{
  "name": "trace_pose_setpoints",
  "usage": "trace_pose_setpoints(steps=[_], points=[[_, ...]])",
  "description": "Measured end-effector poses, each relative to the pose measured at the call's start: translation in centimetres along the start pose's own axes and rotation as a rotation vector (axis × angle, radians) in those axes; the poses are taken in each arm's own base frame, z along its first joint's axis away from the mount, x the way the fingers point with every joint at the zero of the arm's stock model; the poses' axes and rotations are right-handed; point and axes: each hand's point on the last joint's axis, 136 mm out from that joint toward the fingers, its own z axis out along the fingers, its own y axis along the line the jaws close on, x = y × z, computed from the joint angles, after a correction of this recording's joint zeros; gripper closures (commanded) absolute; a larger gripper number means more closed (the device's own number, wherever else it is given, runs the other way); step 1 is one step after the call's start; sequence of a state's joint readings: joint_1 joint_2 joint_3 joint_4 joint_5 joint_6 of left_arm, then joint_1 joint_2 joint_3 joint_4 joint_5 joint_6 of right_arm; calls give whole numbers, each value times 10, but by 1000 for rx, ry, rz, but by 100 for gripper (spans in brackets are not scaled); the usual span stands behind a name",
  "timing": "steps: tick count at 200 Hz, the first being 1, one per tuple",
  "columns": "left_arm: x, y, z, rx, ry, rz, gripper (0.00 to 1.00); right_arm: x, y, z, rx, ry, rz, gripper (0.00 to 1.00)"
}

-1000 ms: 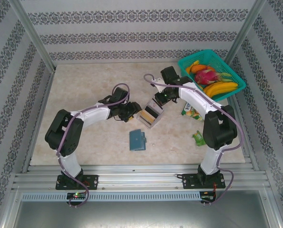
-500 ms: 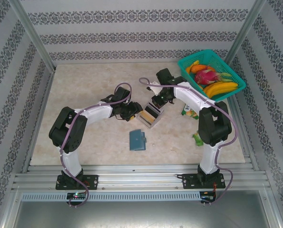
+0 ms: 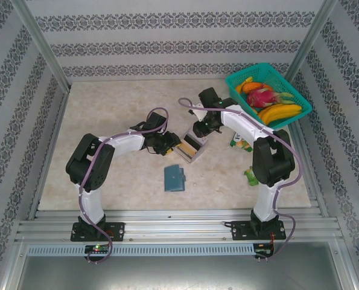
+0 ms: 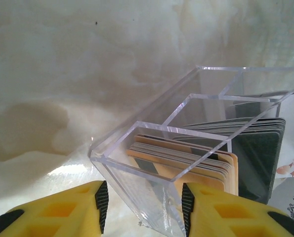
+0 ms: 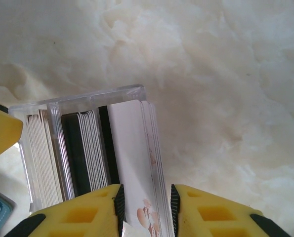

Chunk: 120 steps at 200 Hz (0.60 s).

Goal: Put the credit cards into the card holder

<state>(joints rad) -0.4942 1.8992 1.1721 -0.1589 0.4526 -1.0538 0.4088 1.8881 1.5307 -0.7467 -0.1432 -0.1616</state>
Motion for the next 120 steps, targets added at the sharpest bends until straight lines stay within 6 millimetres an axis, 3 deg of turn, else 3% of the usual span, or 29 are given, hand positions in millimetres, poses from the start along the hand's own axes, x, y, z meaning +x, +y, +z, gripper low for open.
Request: trace_pose_setpoints(steps=[38,81,120], points=[[-1,0,3,6,-1,2,56,1,15,-14,-17,-57,18,71],[-2,-2,4,15,-1,5,58,12,37,4,-36,-21,-14,69],[-2,-2,5,20,-3,7,59,15,39,17,56,-6,-69,67]])
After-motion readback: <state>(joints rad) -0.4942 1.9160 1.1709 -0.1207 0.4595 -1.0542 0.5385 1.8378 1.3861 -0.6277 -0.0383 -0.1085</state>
